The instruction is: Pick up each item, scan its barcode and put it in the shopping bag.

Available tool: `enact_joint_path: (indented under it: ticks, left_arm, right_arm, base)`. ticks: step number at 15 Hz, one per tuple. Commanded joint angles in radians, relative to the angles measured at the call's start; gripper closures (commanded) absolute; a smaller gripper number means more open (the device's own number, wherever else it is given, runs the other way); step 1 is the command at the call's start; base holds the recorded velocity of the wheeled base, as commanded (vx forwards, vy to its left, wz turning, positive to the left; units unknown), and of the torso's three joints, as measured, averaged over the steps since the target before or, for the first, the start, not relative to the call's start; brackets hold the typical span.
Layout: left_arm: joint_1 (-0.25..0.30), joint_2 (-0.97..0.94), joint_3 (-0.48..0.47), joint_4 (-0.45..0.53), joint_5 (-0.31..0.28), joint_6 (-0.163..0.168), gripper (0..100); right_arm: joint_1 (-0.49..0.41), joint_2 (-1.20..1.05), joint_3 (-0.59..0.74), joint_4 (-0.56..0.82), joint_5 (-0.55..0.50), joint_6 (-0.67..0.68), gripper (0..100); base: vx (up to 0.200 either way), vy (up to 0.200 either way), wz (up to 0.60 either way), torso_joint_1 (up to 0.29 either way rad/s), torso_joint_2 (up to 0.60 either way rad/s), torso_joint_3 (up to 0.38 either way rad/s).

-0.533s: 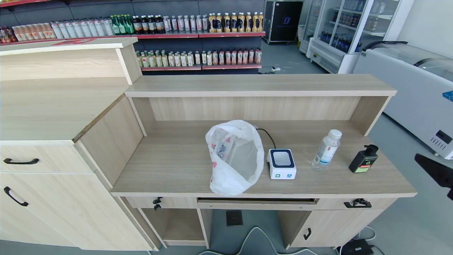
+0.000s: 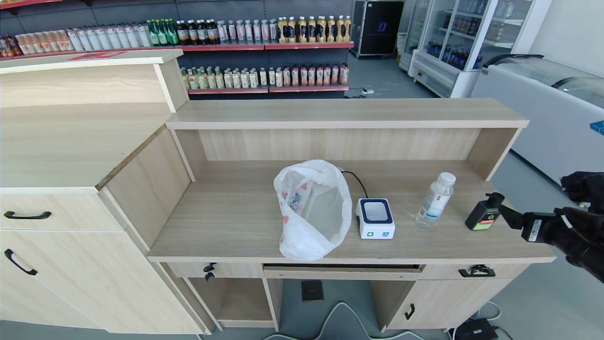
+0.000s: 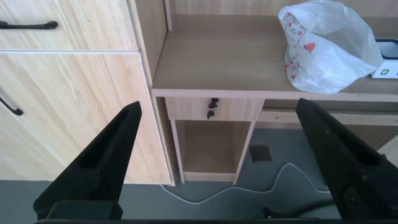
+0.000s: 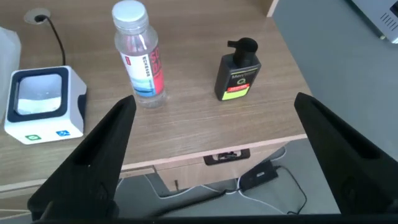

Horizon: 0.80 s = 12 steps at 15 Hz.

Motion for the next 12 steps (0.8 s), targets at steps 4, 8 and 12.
enact_joint_path:
  ticks: [4, 8, 12]
  left_arm:
    - [0.000, 0.000, 0.000, 0.000, 0.000, 0.000, 0]
    - [0.000, 0.000, 0.000, 0.000, 0.000, 0.000, 0]
    - [0.000, 0.000, 0.000, 0.000, 0.000, 0.000, 0]
  right_arm:
    - [-0.016, 0.314, -0.092, -0.184, 0.002, -0.067, 0]
    - [-0.009, 0.434, -0.192, -0.247, 0.038, -0.072, 0]
    - [-0.013, 0.505, -0.316, -0.245, 0.049, -0.091, 0]
  base:
    - [0.000, 0.000, 0.00, 0.000, 0.00, 0.000]
    - [0.000, 0.000, 0.00, 0.000, 0.00, 0.000]
    - [0.000, 0.000, 0.00, 0.000, 0.00, 0.000]
